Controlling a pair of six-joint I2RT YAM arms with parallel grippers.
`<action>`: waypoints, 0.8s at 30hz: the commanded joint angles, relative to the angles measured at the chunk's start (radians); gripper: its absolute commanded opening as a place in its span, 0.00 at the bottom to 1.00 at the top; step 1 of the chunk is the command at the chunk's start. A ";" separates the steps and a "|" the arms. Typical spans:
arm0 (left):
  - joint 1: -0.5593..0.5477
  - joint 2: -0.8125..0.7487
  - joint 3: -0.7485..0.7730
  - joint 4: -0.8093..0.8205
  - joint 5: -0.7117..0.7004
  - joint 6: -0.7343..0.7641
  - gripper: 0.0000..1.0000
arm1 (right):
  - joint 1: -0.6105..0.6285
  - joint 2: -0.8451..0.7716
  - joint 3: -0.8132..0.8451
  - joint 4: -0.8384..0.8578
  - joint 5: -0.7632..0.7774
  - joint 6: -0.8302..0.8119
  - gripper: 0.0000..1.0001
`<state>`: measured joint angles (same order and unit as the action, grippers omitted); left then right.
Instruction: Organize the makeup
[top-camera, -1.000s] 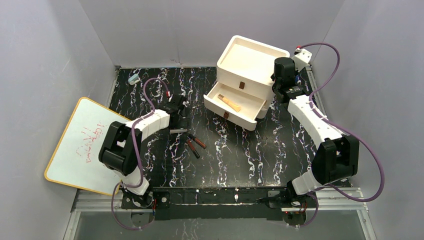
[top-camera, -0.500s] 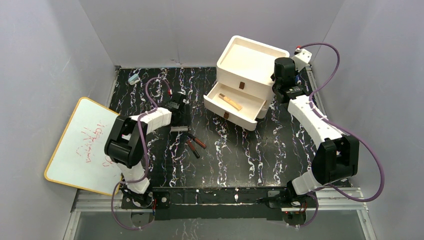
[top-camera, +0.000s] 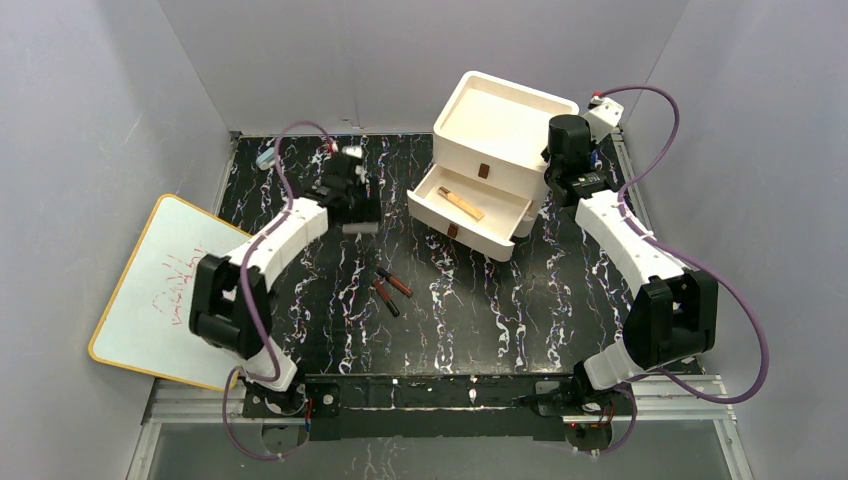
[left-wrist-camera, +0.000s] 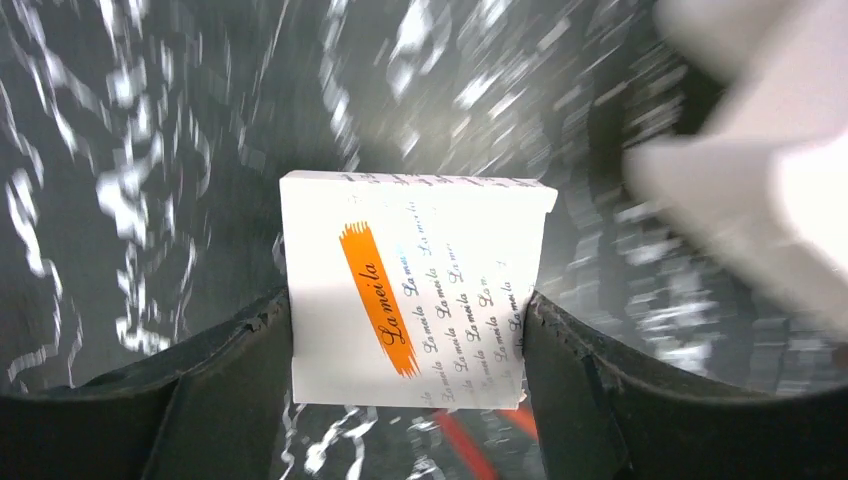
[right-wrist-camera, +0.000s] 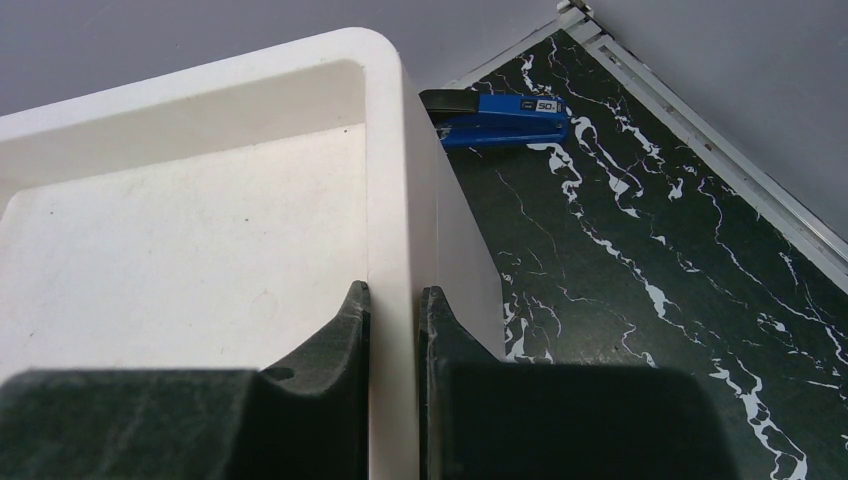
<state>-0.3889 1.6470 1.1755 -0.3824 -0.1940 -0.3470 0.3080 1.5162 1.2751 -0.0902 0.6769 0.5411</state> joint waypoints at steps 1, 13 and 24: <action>-0.010 -0.128 0.255 -0.083 0.172 0.040 0.00 | 0.018 0.113 -0.099 -0.410 -0.152 0.010 0.01; -0.255 0.022 0.467 0.019 0.191 0.126 0.00 | 0.031 0.109 -0.087 -0.425 -0.139 0.010 0.01; -0.363 0.107 0.430 0.248 0.103 0.184 0.00 | 0.033 0.104 -0.107 -0.418 -0.167 0.016 0.01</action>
<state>-0.7391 1.7550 1.6005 -0.2501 -0.0372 -0.2066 0.3096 1.5303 1.2911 -0.1097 0.6773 0.5419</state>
